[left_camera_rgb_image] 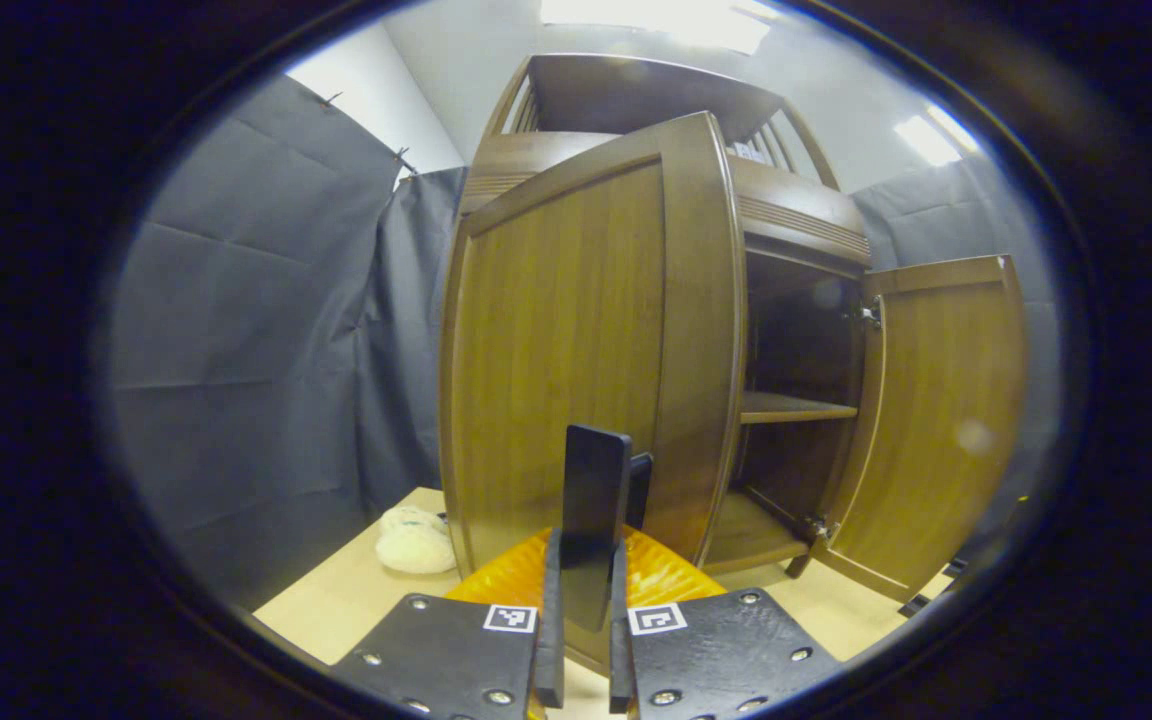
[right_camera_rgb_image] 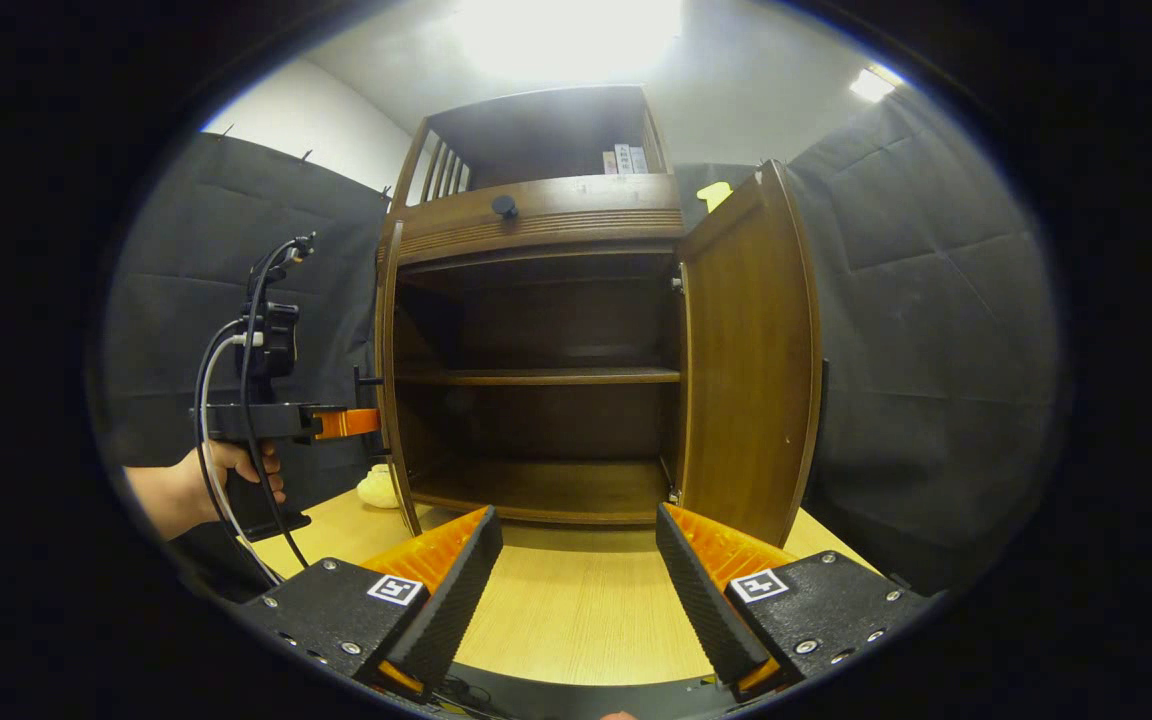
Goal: Open the right door of the double-door shoe cabinet with the right hand, and open the left door with the left hand.
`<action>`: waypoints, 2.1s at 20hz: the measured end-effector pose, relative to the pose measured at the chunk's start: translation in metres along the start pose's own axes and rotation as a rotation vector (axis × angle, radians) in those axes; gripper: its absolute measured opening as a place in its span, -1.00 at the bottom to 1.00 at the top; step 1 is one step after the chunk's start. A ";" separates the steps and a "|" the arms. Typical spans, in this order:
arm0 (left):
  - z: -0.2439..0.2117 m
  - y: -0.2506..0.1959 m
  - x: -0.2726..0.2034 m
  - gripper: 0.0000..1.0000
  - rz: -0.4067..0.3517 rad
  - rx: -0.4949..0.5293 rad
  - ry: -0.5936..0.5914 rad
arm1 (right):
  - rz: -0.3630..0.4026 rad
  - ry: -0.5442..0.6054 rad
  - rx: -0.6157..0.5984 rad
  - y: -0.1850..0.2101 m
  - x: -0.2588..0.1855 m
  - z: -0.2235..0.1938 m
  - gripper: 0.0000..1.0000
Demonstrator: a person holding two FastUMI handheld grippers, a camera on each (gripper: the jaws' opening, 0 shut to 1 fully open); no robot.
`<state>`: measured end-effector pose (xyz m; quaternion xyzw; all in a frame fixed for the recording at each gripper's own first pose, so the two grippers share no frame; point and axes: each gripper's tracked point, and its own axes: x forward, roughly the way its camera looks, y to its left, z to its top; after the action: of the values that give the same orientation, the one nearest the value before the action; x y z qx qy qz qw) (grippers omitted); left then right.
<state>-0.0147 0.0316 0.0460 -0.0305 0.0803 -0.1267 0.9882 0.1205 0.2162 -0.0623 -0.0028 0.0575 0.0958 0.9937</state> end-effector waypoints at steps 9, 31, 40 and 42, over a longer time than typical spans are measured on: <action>0.022 -0.010 -0.013 -0.55 0.057 0.018 -0.004 | 0.047 -0.005 -0.017 0.027 -0.003 -0.001 0.91; 0.144 -0.078 -0.032 -0.75 0.340 0.052 -0.036 | 0.120 -0.037 -0.037 0.067 0.000 0.013 0.91; 0.197 -0.165 -0.130 -0.55 0.246 0.050 -0.085 | 0.061 -0.081 -0.040 0.039 0.003 0.035 0.90; 0.200 -0.186 -0.127 -0.66 0.201 0.040 -0.096 | 0.043 -0.087 -0.043 0.031 0.006 0.037 0.90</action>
<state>-0.1483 -0.1071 0.2776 -0.0087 0.0331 -0.0271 0.9990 0.1241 0.2483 -0.0263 -0.0188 0.0121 0.1186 0.9927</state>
